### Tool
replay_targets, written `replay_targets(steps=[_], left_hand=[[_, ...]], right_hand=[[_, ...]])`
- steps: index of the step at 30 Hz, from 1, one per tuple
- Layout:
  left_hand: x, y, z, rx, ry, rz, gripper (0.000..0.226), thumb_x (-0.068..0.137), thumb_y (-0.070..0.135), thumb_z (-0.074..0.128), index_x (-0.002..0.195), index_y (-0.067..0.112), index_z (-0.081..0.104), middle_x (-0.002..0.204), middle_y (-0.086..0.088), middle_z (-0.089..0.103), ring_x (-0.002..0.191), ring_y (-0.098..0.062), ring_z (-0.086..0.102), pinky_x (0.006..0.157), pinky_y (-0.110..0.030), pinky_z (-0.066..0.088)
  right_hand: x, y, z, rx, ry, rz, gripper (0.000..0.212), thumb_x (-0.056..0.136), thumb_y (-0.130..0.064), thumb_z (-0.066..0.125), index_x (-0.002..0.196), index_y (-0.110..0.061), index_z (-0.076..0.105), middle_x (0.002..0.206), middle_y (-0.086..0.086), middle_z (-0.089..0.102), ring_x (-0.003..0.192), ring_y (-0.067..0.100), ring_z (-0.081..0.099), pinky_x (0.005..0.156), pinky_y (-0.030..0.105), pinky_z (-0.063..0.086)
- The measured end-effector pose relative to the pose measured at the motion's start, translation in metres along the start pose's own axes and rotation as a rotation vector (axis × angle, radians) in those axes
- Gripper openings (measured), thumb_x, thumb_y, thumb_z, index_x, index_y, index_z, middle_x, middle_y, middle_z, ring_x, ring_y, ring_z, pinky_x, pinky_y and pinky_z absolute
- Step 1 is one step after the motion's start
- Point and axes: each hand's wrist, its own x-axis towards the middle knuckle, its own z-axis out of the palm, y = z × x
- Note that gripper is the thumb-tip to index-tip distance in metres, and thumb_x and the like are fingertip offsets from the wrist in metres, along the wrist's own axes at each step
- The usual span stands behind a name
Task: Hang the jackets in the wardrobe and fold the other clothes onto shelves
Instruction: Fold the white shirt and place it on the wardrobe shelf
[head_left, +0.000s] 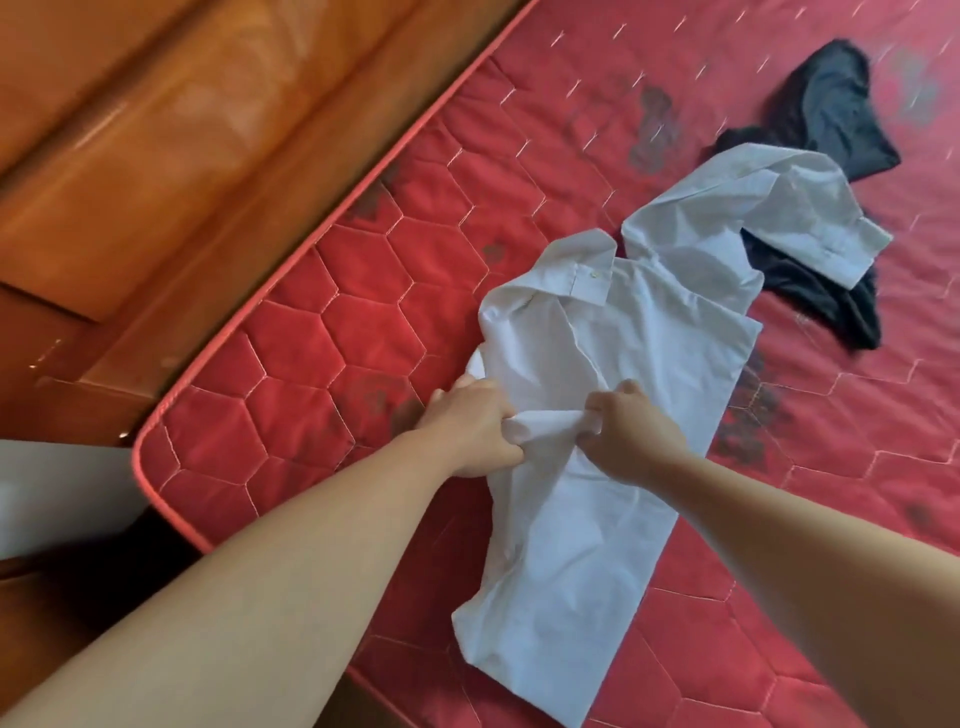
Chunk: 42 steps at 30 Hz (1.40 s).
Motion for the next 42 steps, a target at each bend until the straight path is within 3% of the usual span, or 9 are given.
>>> replay_targets(steps=[4,6,9,15,20,24,28,35,42], left_hand=[[-0.03,0.031,-0.026,-0.151,0.101,-0.082,0.028,0.075,0.041,0.071,0.061,0.029,0.049,0.147,0.005,0.037,0.134,-0.022,0.035,0.103,-0.036,0.039],[-0.044,0.054,-0.04,-0.229,0.173,-0.147,0.037,0.072,0.04,0.075,0.053,0.025,0.047,0.12,0.0,0.055,0.104,-0.02,0.056,0.078,-0.029,0.045],[-0.067,0.099,-0.063,-0.41,0.224,-0.187,0.038,0.067,0.028,0.075,0.053,0.017,0.041,0.062,0.004,0.042,0.055,-0.015,0.04,0.049,-0.026,0.028],[-0.122,0.24,-0.121,-0.586,0.441,-0.004,0.02,0.053,0.025,0.059,0.059,0.012,0.046,0.058,0.007,0.035,0.057,-0.016,0.033,0.05,-0.027,0.026],[-0.178,0.381,-0.168,-0.599,0.559,0.163,0.031,0.072,0.009,0.064,0.055,0.018,0.039,0.056,0.006,0.034,0.053,-0.014,0.033,0.047,-0.026,0.026],[-0.218,0.478,-0.193,-0.572,0.654,0.336,0.028,0.076,0.014,0.063,0.058,0.017,0.042,0.057,0.003,0.04,0.057,-0.016,0.039,0.055,-0.029,0.034],[-0.258,0.556,-0.209,-0.585,0.651,0.502,0.033,0.082,0.016,0.063,0.059,0.018,0.04,0.055,0.007,0.037,0.055,-0.012,0.036,0.053,-0.026,0.034],[-0.295,0.615,-0.222,-0.419,0.567,0.723,0.04,0.087,0.034,0.066,0.064,0.006,0.047,0.061,-0.003,0.045,0.059,-0.015,0.044,0.059,-0.032,0.042],[-0.295,0.638,-0.202,-0.438,0.367,0.815,0.035,0.079,0.042,0.077,0.07,0.014,0.059,0.055,0.011,0.05,0.05,-0.004,0.049,0.052,-0.019,0.039]], right_hand=[[-0.026,0.001,-0.063,0.167,0.09,-0.042,0.008,0.077,-0.02,0.064,0.084,-0.018,0.067,0.08,0.001,0.058,0.081,0.028,0.058,0.063,0.03,0.043],[-0.046,0.005,-0.097,0.163,0.12,-0.087,0.006,0.076,-0.019,0.064,0.081,-0.019,0.067,0.078,0.001,0.062,0.077,0.026,0.059,0.06,0.03,0.045],[-0.08,0.022,-0.147,0.094,0.144,-0.156,0.003,0.074,-0.02,0.063,0.072,-0.017,0.063,0.069,-0.002,0.058,0.072,0.026,0.056,0.057,0.029,0.04],[-0.173,0.077,-0.263,0.174,0.341,-0.174,0.018,0.072,-0.012,0.06,0.057,-0.011,0.051,0.057,0.0,0.048,0.061,0.026,0.046,0.055,0.033,0.037],[-0.262,0.14,-0.358,0.538,0.489,-0.13,0.026,0.067,-0.02,0.059,0.075,0.004,0.059,0.062,0.007,0.052,0.06,0.02,0.051,0.059,0.042,0.054],[-0.336,0.181,-0.413,0.758,0.335,-0.234,0.039,0.076,-0.023,0.078,0.105,-0.007,0.058,0.096,0.009,0.065,0.086,0.021,0.065,0.072,0.048,0.058],[-0.391,0.21,-0.436,0.704,0.325,-0.258,0.059,0.073,-0.034,0.083,0.121,-0.023,0.05,0.106,0.0,0.067,0.094,0.016,0.067,0.075,0.035,0.057],[-0.452,0.255,-0.482,0.496,0.561,-0.114,0.023,0.078,-0.023,0.078,0.062,-0.011,0.065,0.066,0.006,0.063,0.06,0.019,0.057,0.06,0.034,0.048],[-0.519,0.286,-0.499,0.768,0.693,-0.053,0.017,0.091,-0.017,0.062,0.095,-0.003,0.068,0.078,0.005,0.065,0.067,0.017,0.059,0.063,0.029,0.048]])
